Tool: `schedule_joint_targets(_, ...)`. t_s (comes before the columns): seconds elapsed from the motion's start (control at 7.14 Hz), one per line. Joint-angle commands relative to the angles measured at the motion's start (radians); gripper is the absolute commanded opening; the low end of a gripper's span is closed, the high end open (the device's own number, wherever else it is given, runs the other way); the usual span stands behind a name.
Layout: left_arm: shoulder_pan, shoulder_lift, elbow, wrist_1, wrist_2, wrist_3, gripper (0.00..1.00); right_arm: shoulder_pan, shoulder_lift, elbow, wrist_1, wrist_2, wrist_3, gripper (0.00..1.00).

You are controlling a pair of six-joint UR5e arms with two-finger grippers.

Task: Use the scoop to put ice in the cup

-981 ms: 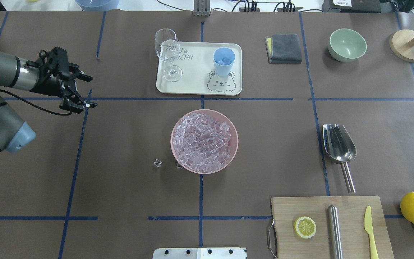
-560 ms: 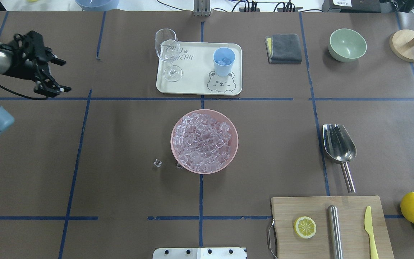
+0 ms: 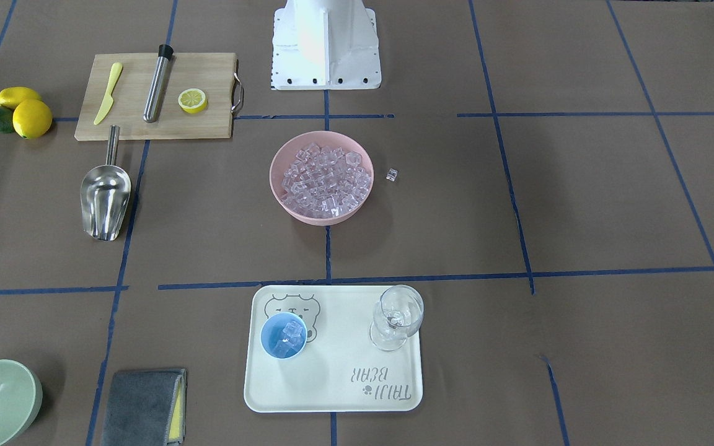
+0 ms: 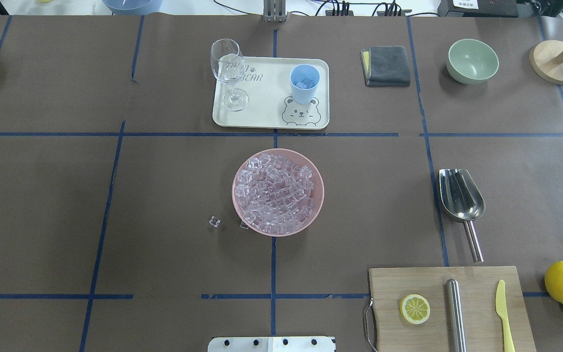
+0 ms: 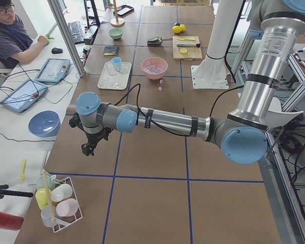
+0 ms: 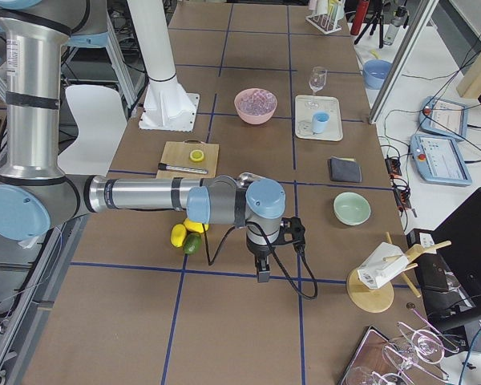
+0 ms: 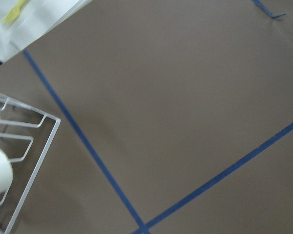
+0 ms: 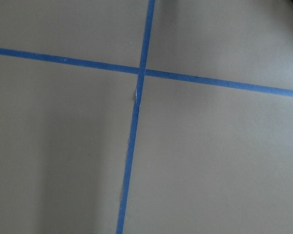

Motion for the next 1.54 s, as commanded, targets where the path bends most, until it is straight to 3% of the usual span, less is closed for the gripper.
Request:
schedule_joint_targets(0.0, -0.087, 0.109, -0.027, 0.102, -0.009, 0.01, 1.0, -0.005, 0.0, 0.003, 0.001, 0.02, 0.0, 1.0)
schedule_joint_targets(0.14, -0.091, 0.233, -0.098, 0.097, -0.005, -0.012, 1.0, -0.005, 0.0, 0.003, -0.001, 0.023, 0.0, 1.0)
schedule_joint_targets(0.42, -0.094, 0.274, -0.213, 0.093, -0.005, -0.147, 1.0, -0.011, 0.0, 0.008, -0.003, 0.023, 0.002, 1.0)
schedule_joint_targets(1.4, -0.085, 0.268, -0.203, 0.059, -0.003, -0.141, 1.0, -0.021, 0.003, -0.015, -0.001, 0.018, 0.0, 1.0)
